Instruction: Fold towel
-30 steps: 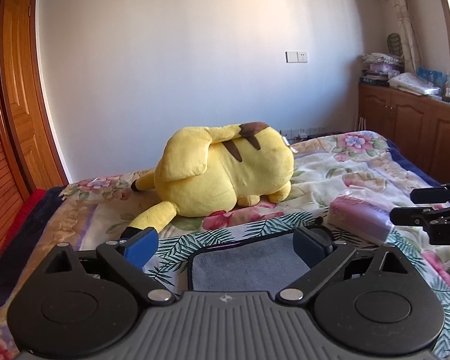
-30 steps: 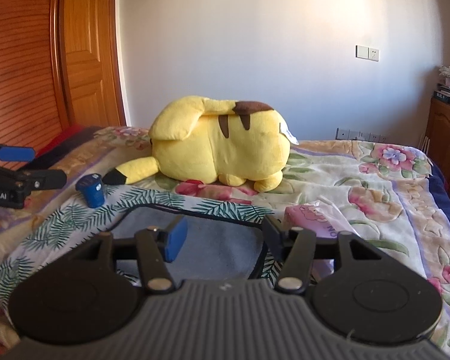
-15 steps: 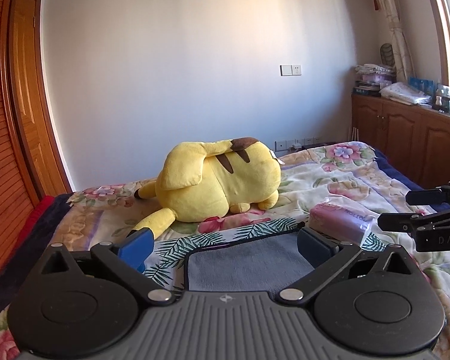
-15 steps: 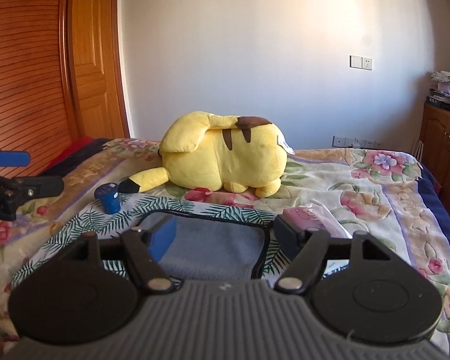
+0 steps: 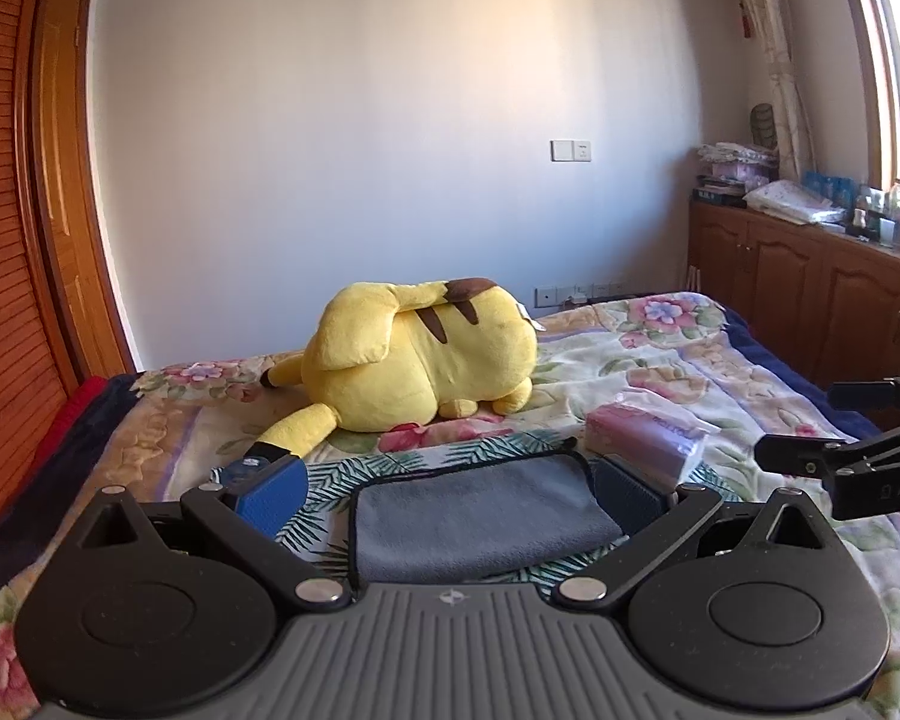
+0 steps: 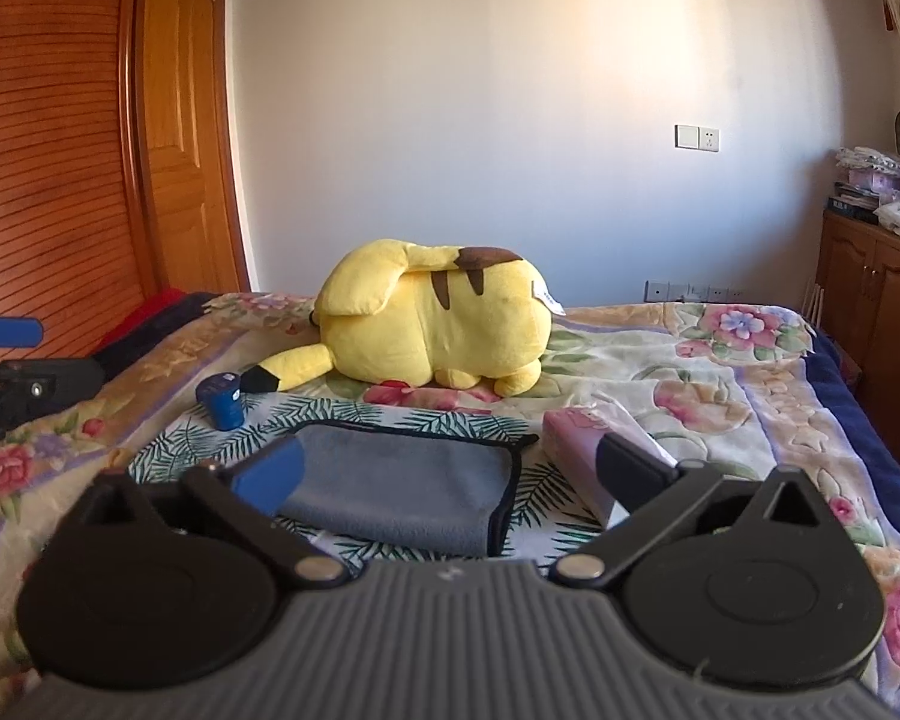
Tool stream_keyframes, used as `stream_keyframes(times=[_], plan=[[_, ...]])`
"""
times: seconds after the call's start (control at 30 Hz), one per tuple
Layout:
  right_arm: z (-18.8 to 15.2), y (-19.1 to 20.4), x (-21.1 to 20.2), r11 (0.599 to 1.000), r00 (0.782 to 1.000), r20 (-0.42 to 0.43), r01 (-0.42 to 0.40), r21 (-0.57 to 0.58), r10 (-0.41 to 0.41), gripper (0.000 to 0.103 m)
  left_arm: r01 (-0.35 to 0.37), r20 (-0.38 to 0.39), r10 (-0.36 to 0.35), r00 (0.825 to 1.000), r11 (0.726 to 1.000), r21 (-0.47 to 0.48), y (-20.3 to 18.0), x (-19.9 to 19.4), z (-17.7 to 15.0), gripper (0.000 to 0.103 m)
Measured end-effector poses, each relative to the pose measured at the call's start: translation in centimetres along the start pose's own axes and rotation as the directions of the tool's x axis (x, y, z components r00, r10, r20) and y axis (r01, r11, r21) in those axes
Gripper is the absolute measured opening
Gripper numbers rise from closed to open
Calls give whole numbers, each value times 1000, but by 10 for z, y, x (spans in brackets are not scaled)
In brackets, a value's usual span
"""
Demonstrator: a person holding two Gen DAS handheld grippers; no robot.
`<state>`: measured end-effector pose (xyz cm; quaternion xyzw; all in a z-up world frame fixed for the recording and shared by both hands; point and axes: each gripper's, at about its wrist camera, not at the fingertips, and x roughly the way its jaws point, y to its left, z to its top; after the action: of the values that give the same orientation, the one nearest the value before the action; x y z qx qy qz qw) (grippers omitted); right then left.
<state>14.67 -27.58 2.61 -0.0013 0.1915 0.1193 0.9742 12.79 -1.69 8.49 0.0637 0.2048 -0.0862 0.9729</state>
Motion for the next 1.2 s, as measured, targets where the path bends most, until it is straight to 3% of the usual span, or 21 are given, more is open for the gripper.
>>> stream_keyframes(times=[0.53,0.87,1.2], plan=[[-34,11,-28,1000,1000,-25,-7,16,8,103,-22,-24,22,999,1000,2,-17,-34,-49,103],[-61,18,-43,1000,999,-51,-4,28,5,103,-46,-87,43,995,998,-35,-25,-41,-86,103],[-87,25,-50,999,997,-78,-1,34,3,103,-63,-100,58,993,997,-47,-27,-46,-115,103]])
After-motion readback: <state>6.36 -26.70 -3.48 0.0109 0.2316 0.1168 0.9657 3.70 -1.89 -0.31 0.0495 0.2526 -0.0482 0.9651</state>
